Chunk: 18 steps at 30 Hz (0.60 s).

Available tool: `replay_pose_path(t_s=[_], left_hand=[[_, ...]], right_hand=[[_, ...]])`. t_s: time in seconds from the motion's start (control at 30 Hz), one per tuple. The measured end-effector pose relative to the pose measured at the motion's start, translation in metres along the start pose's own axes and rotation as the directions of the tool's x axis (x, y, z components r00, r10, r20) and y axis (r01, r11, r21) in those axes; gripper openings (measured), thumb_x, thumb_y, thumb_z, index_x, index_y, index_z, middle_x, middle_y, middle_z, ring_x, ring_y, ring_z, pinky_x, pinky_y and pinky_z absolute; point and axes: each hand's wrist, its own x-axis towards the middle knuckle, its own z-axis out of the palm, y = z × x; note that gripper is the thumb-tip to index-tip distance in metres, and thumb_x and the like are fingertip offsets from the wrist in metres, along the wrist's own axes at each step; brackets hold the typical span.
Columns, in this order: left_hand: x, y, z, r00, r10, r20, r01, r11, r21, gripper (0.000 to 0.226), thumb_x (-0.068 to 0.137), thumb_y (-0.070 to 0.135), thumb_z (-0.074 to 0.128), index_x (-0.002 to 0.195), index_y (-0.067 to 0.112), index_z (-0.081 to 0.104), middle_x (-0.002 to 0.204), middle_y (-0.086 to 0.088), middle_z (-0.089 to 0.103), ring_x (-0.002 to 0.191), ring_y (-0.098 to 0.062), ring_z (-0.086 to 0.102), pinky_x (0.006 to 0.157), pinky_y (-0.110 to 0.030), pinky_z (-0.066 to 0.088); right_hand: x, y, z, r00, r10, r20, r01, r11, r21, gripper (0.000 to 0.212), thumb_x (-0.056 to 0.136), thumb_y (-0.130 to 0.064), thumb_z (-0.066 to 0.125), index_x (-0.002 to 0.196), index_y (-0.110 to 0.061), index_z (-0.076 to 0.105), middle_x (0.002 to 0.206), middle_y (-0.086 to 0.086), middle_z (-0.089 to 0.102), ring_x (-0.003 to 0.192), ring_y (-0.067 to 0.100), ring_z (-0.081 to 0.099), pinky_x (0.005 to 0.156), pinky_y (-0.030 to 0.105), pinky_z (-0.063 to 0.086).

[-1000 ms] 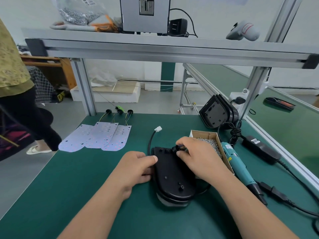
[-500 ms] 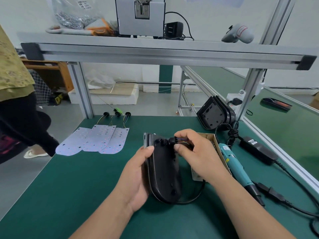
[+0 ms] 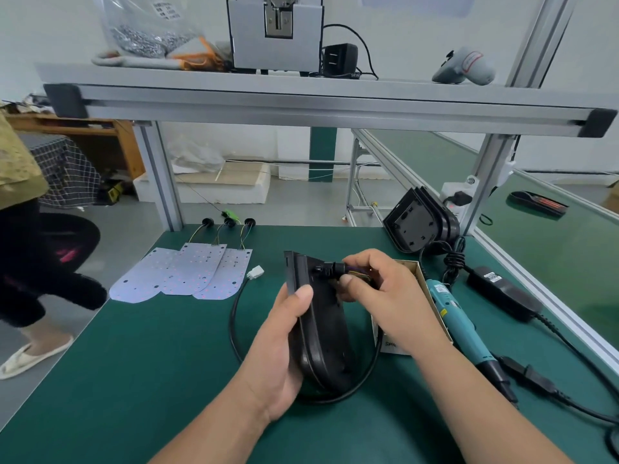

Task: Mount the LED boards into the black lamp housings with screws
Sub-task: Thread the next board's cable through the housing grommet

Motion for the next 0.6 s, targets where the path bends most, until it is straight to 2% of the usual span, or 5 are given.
replay_pose_path(t_s=[0.13,0.23,0.33,0.43,0.6], left_hand=[[0.0007,-0.0007,-0.0002,1.0,0.014,-0.014,-0.013,0.999,0.032,0.07,0.091,0.056,0.066,0.142,0.008,0.065,0.143,-0.019,0.067,0.141,-0.039,0.056,0.119,-0.055,0.039],[0.0005,-0.0007,0.0005,0.999,0.033,-0.008,-0.033,0.998,0.055,0.066,0.091,0.058,0.063,0.134,0.009,0.072,0.136,-0.021,0.07,0.129,-0.034,0.066,0.104,-0.045,0.051],[-0.0013,-0.0003,0.0032,0.999,0.034,-0.005,-0.034,0.999,0.029,0.066,0.088,0.059,0.066,0.133,0.01,0.073,0.132,-0.02,0.072,0.112,-0.027,0.071,0.087,-0.037,0.059],[-0.0021,-0.0003,0.0019,1.0,0.015,0.013,-0.015,0.999,-0.028,0.061,0.087,0.055,0.072,0.128,0.011,0.074,0.113,-0.015,0.076,0.09,-0.025,0.074,0.071,-0.037,0.061],[-0.0018,-0.0008,-0.0009,1.0,0.015,0.018,-0.015,0.999,0.028,0.066,0.082,0.056,0.075,0.128,0.009,0.073,0.107,-0.016,0.073,0.085,-0.025,0.07,0.07,-0.039,0.058]], right_hand=[[0.0,0.0032,0.0036,0.999,0.013,0.041,-0.014,1.0,0.008,0.013,0.101,-0.007,0.068,0.107,-0.019,0.068,0.088,0.006,0.078,0.079,0.029,0.077,0.078,0.048,0.065],[-0.0001,0.0041,0.0073,0.998,0.043,0.039,-0.045,0.998,0.047,0.014,0.102,-0.007,0.066,0.108,-0.019,0.07,0.085,0.008,0.078,0.076,0.031,0.076,0.07,0.04,0.063],[0.0,0.0026,0.0089,0.999,0.052,0.003,-0.052,0.997,0.065,0.014,0.102,-0.008,0.066,0.107,-0.019,0.071,0.083,0.009,0.077,0.074,0.034,0.075,0.067,0.041,0.062],[0.0007,0.0012,0.0077,0.998,0.052,-0.034,-0.05,0.997,0.062,0.014,0.1,-0.01,0.067,0.105,-0.022,0.074,0.08,0.008,0.076,0.065,0.023,0.069,0.059,0.037,0.053],[0.0011,-0.001,0.0033,0.996,0.087,0.022,-0.088,0.994,0.064,0.015,0.102,-0.008,0.066,0.108,-0.018,0.075,0.087,0.008,0.077,0.065,0.015,0.064,0.056,0.035,0.046]])
